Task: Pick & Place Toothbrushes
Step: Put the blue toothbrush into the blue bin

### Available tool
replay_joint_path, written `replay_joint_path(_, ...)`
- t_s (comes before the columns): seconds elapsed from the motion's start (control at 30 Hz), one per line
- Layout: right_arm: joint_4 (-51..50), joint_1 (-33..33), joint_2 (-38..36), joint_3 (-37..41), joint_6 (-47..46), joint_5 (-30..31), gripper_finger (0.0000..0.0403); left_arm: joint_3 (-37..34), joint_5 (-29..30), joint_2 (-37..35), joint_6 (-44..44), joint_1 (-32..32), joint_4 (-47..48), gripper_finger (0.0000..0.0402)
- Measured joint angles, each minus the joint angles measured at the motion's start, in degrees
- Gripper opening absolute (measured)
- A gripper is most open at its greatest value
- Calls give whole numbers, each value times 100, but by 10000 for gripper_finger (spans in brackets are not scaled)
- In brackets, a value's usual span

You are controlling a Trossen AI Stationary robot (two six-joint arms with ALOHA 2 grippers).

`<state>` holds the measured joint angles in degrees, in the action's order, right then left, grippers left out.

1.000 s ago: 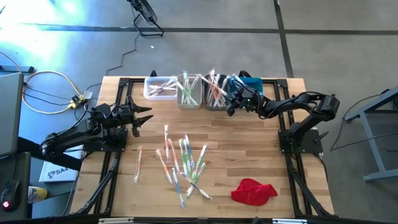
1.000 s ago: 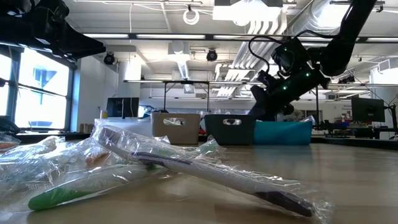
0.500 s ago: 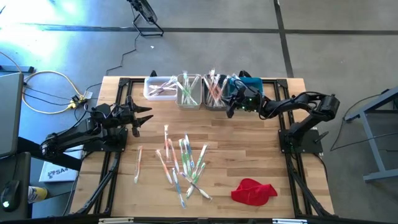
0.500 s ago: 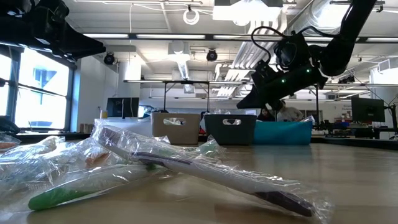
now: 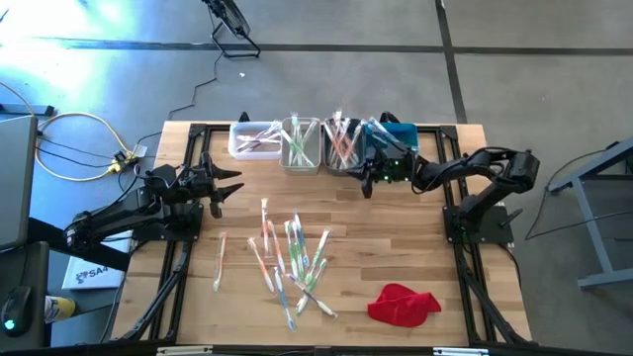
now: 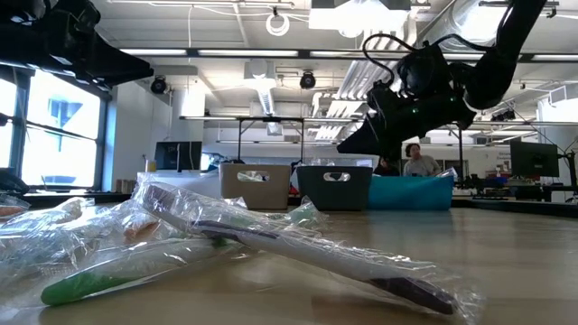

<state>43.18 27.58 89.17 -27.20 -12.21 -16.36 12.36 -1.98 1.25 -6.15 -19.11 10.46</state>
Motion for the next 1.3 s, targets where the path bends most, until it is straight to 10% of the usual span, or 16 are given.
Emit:
replay_joint_path(0.57,137,-1089,-2,0,-146,1393,2,0,4,0,20,0,-2,150)
replay_joint_path(1.3,1864,-1670,-4,-197,-413,1541,2,0,24,-2,53,0,11,150)
